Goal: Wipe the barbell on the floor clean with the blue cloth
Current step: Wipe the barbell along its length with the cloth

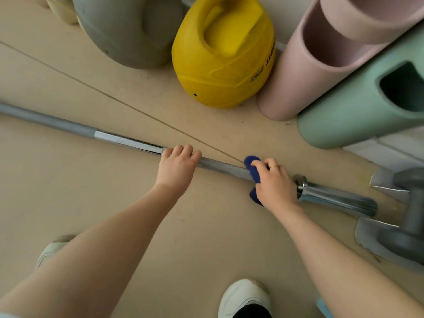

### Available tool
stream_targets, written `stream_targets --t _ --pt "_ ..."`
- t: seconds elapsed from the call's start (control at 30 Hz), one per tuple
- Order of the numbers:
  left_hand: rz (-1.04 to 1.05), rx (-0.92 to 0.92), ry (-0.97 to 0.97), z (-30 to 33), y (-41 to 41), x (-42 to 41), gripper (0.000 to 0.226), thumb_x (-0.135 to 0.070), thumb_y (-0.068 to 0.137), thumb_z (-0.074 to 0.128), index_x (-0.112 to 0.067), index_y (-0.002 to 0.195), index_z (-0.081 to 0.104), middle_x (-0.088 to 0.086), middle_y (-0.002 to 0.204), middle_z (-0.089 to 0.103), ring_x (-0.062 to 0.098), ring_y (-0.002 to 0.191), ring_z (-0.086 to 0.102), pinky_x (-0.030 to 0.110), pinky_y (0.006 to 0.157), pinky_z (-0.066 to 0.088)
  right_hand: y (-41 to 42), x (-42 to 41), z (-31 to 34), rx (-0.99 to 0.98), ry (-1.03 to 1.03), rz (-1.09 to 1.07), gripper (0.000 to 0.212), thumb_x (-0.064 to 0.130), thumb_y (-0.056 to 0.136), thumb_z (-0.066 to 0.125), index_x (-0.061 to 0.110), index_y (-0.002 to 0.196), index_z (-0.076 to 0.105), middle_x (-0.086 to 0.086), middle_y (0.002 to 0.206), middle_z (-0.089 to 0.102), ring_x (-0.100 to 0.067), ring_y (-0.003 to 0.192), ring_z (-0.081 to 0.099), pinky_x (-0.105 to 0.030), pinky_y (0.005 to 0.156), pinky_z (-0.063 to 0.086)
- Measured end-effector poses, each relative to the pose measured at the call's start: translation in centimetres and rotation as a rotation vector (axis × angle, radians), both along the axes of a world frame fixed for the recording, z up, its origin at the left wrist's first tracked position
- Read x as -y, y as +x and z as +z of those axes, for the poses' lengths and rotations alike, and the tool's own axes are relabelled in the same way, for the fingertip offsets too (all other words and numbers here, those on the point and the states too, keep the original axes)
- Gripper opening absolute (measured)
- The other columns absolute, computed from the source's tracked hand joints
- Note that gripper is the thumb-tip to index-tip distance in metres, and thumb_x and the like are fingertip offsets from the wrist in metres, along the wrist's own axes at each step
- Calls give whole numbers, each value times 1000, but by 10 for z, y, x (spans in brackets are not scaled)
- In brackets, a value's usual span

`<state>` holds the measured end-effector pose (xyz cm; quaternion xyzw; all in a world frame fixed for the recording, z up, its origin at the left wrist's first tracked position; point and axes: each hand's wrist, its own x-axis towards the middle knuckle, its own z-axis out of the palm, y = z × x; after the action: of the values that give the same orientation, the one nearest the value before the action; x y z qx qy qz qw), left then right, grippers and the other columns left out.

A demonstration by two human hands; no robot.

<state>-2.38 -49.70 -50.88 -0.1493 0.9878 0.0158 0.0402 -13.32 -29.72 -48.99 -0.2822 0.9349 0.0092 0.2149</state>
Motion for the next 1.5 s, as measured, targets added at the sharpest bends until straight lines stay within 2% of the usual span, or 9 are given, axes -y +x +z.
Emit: stream_targets --t 0.17,0.47,0.63,0.73,1.03,1.17,1.27,1.4,1.5 --pt "0 32 21 5 -1 -1 44 10 34 75 -10 71 61 6 65 55 27 56 56 33 55 48 -3 -31 3 -152 169 -111 41 10 83 55 16 123 45 -13 122 46 -34 104 47 -38 80 43" --pt "-42 0 67 1 1 8 46 14 36 72 -8 75 64 8 68 57 28 57 57 32 54 49 7 -10 -6 -168 48 -60 44 1 58 73 3 101 62 -20 92 62 -37 63 57 -36 52 48" --pt "-68 1 97 1 1 15 45 12 39 75 -10 77 65 7 71 59 27 60 58 30 54 45 28 49 0 -15 -70 -85 38 8 81 57 3 119 50 -21 118 51 -40 97 53 -42 82 45" --pt "-78 11 123 0 2 20 38 -1 62 77 -12 97 66 6 90 63 29 80 61 36 72 47 49 79 8 89 -159 32 48 12 87 49 9 134 36 -15 136 36 -34 113 43 -38 90 40" --pt "-24 -40 23 -5 19 56 40 -11 46 91 -13 79 68 1 78 66 27 79 65 36 76 49 26 49 3 -62 35 -225 28 13 86 54 9 113 51 -14 122 46 -36 101 49 -40 74 45" --pt "-112 -49 24 -5 19 61 38 -17 45 92 -15 75 69 -2 76 68 25 81 66 35 76 50 58 100 0 -25 -148 -19 34 6 70 65 5 103 59 -19 109 54 -38 84 57 -37 57 48" --pt "-118 -53 27 -4 17 64 36 -17 44 91 -15 73 69 -2 74 67 25 84 63 34 79 43 50 100 2 49 -62 9 35 11 82 53 11 117 49 -14 121 44 -35 99 50 -39 66 44" --pt "-163 -17 47 -5 16 68 36 -11 45 88 -13 72 64 0 74 65 21 87 42 31 75 26 45 87 -2 -195 29 -99 31 4 55 77 5 80 59 -17 86 58 -33 61 56 -33 48 46" --pt "-228 62 37 -1 16 70 39 -11 40 87 -15 69 61 -1 71 61 23 76 54 30 65 24 67 118 -7 -209 -8 -106 32 2 47 82 7 72 62 -14 78 62 -30 53 55 -27 43 46"
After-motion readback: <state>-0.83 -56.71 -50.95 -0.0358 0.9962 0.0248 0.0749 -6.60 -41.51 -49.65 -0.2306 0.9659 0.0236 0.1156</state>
